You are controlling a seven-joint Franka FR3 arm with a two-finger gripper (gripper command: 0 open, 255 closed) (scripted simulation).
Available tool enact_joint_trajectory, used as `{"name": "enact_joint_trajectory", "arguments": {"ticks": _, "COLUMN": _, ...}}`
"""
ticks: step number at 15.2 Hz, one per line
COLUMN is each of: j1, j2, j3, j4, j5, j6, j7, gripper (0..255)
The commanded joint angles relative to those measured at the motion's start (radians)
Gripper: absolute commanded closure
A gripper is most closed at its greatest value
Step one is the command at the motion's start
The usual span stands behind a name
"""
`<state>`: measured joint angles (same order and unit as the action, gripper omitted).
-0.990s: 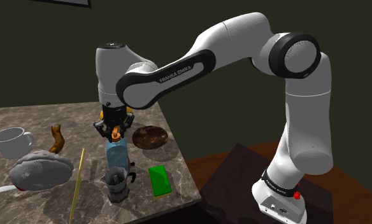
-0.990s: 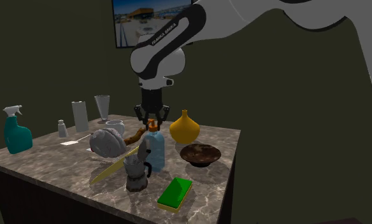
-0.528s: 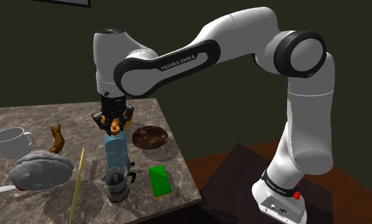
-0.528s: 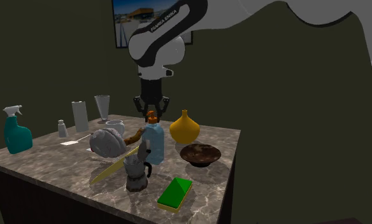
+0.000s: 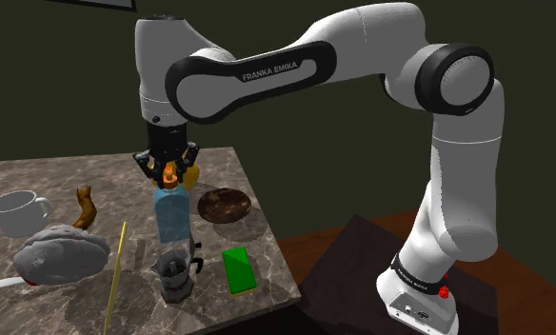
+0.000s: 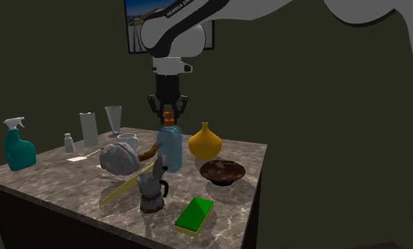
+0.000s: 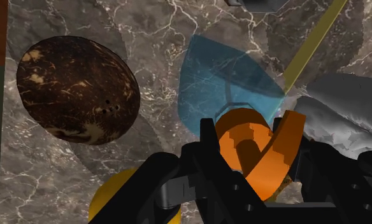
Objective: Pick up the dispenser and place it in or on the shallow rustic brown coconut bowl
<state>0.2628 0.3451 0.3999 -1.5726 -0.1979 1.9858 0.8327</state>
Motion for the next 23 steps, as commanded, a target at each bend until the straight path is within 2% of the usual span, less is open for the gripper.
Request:
{"name": "enact_joint_trajectory", "arguments": {"ticks": 1, "j1": 0.001, "j2": -0.003, "j3": 0.001, "j4": 0.024, "j5": 0.003, "j6": -0.027, "j7": -0.003, "gripper": 255}}
{"name": "enact_joint_trajectory", "arguments": {"ticks": 7, "j1": 0.006, "j2": -0.009, "j3": 0.005, "j4": 0.096, "j5": 0.009, "j6": -0.103, "j7": -0.011, "gripper": 255}}
{"name": "enact_joint_trajectory", "arguments": {"ticks": 15, "j1": -0.125, "j2": -0.130, "j3": -0.035, "j4": 0.037, "j5": 0.084, "j6": -0.144, "j7": -0.191, "gripper": 255}}
{"name": "enact_joint_trajectory", "arguments": {"ticks": 23, "j1": -0.234, "j2": -0.186, "j3": -0.096, "j4": 0.068, "j5": 0.133, "j6": -0.220, "j7": -0.371, "gripper": 255}}
